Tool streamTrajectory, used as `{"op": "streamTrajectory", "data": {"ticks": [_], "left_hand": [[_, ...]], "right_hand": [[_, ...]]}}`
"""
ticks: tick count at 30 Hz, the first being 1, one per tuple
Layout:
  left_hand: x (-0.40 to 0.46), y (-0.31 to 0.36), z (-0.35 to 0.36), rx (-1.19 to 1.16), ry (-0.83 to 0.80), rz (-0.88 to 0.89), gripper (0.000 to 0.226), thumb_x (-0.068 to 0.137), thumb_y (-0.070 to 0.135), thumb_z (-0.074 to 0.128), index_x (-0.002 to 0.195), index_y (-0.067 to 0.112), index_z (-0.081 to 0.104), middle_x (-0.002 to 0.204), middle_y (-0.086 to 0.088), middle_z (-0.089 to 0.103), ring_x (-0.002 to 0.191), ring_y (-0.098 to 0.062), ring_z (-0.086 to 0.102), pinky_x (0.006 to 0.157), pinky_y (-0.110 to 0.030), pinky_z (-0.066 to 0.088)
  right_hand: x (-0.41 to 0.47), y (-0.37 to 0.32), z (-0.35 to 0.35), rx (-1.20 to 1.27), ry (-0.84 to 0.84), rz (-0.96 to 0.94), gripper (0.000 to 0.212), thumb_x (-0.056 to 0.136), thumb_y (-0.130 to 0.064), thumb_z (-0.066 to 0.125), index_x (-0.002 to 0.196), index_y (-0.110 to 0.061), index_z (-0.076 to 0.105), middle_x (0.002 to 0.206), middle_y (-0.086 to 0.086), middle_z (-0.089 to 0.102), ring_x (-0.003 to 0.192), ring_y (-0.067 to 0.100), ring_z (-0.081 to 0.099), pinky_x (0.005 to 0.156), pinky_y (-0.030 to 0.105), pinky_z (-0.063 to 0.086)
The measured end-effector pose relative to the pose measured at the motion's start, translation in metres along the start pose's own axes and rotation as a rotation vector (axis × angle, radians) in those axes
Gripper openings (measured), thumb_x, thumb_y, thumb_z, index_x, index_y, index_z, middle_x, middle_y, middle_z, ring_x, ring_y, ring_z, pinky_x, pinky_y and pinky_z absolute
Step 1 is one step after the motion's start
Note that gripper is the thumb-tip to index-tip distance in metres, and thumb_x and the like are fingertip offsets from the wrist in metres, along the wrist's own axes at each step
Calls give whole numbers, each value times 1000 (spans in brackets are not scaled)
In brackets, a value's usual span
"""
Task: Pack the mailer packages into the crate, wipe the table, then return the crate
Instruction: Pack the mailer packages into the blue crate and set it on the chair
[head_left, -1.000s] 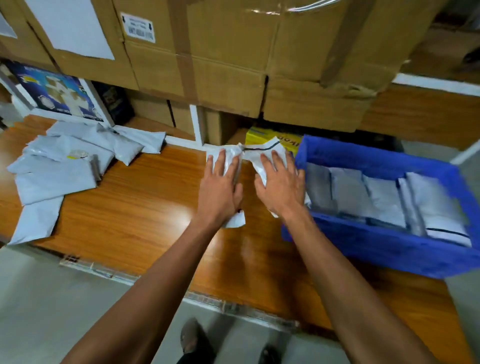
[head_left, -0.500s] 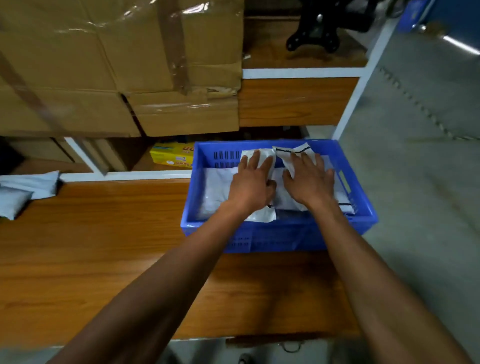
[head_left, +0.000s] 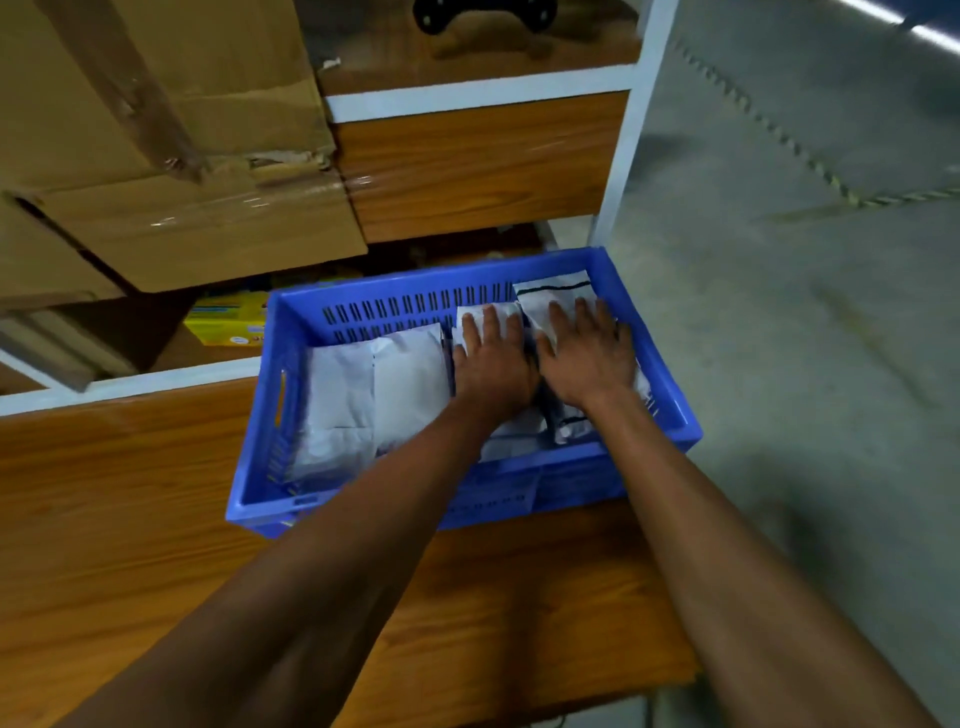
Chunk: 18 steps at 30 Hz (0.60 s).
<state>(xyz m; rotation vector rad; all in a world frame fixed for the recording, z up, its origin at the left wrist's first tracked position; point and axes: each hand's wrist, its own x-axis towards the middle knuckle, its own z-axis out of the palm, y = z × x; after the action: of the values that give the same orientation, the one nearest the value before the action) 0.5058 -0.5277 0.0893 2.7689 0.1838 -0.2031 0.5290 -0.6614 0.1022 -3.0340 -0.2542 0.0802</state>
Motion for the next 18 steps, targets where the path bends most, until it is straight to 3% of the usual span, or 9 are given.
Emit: {"op": "streamTrajectory", "data": {"ticks": [6, 10, 14, 18], "left_hand": [[5, -5, 24, 32, -67, 31, 74, 111, 51, 28, 170, 20, -5, 174, -16, -22, 159, -45, -23, 127, -64, -10], [-2, -3, 3, -65, -106, 44, 74, 112, 48, 32, 171, 17, -1, 175, -18, -19, 159, -44, -20, 128, -63, -9], [-37, -19, -37, -147, 36, 102, 71, 107, 26, 49, 167, 2, 17, 172, -28, 12, 159, -47, 11, 130, -50, 12], [-99, -62, -76, -326, 236, 93, 53, 105, 21, 54, 155, 9, 46, 156, -16, 47, 142, -37, 43, 116, -50, 42]], "right_hand": [[5, 3, 15, 4, -36, -13, 64, 111, -49, 13, 169, -23, 17, 176, 12, 13, 163, 33, 6, 131, 55, 1], [2, -1, 8, -13, -35, -19, 64, 111, -49, 13, 168, -21, 21, 175, 13, 19, 163, 33, 10, 130, 56, 4], [-18, -22, -8, 27, 186, -42, 53, 109, -41, 32, 145, -10, 56, 149, 19, 57, 147, 40, 42, 121, 60, 31], [-57, -83, -18, 199, 259, -185, 38, 102, -29, 54, 134, -9, 61, 132, 15, 65, 127, 37, 56, 108, 50, 46]]}}
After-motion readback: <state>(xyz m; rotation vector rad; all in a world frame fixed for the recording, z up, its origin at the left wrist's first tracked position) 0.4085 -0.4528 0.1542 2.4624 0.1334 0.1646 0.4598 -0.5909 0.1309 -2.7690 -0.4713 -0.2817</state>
